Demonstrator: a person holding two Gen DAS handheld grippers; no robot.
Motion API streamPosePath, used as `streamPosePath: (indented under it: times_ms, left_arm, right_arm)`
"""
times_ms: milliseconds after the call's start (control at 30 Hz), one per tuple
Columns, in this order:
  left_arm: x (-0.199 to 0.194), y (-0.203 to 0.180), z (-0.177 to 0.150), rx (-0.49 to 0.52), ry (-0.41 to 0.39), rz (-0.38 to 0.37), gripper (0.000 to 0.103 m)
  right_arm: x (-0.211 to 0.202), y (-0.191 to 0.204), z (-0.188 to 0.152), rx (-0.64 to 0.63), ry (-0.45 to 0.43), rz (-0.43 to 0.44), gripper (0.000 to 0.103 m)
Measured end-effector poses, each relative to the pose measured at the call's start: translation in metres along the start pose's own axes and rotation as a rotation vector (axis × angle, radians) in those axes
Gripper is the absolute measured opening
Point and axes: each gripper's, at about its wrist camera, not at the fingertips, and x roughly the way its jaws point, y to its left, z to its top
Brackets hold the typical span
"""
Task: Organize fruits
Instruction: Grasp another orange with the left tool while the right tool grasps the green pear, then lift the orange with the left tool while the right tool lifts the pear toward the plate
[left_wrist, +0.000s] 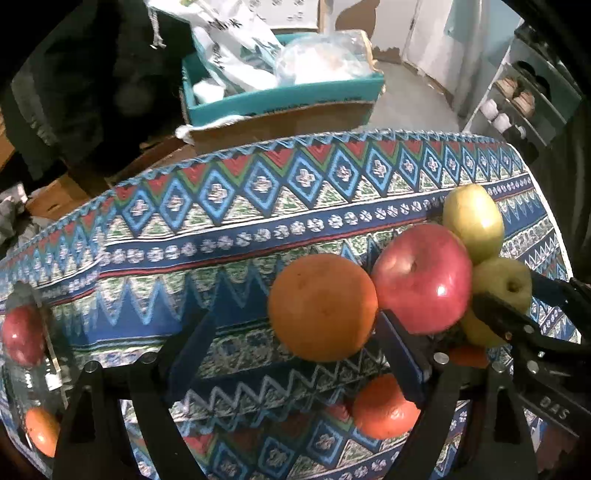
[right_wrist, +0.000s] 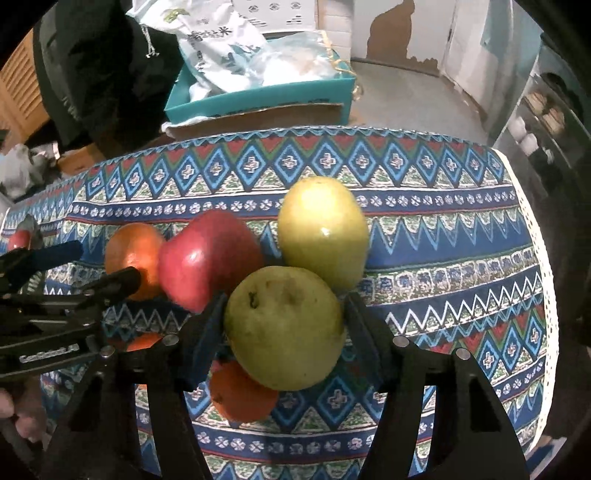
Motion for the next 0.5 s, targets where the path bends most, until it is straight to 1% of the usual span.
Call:
streamPosePath:
  times_ms: [133,200,300,400,433,467,500]
  left_arm:
    - [0.004,0.001,0.003,-0.016,-0.014,-0.008,0.091]
    - [0.006,0.005,0.004,-0.027,-0.014,-0.031,0.09]
    - [0.011,0.009,0.004,-0.032,-0.004,-0.08,0.086]
    - [0.011,0.008,0.0,-0.011,-0.013,-0.107,0.079]
    - [0.011,0.007,-0.001,-0.001,-0.018,-0.113,0.074]
    - [0.011,0.004,-0.002,0.012,-0.016,-0.121,0.067]
    - [0.011,0.002,-0.003,0.024,-0.01,-0.125,0.067]
  right_arm:
    - [-0.001,-0.004,-0.001,0.004,-0.006,0.01,0.064]
    - [-0.001,-0.004,-0.002,-0.001,-0.01,0.012,0.064]
    - [-0.002,-0.005,-0.003,-0.006,-0.012,0.013,0.064]
    - [-0.003,-0.005,-0.004,-0.003,-0.011,0.013,0.064]
    - [-0.003,-0.005,-0.004,-0.002,-0.01,0.013,0.064]
    - [-0.003,-0.006,-0.004,-0.002,-0.01,0.009,0.064]
    - [-0.002,-0.005,-0.004,-0.004,-0.01,0.007,0.064]
